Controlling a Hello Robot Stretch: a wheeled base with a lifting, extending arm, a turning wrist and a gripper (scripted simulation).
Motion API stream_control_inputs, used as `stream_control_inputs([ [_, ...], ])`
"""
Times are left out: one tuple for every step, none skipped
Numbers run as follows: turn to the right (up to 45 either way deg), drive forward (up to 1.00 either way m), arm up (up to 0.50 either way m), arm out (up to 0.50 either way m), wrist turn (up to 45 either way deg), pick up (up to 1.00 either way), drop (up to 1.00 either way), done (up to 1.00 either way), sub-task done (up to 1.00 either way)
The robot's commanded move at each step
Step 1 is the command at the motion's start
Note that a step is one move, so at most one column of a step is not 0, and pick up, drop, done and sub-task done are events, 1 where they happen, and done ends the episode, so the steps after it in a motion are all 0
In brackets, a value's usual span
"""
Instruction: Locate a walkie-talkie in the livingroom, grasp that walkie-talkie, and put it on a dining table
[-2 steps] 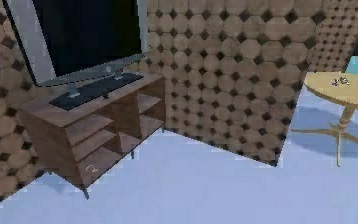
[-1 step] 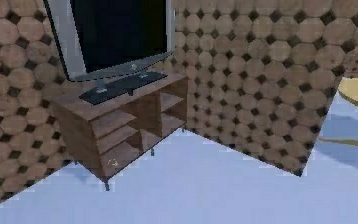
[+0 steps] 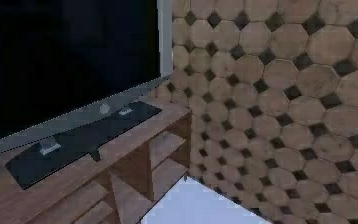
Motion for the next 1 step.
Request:
stream_control_inputs([
  [-45.0,0.0,0.0,0.0,0.0,0.0,0.0,0.0,0.0],
])
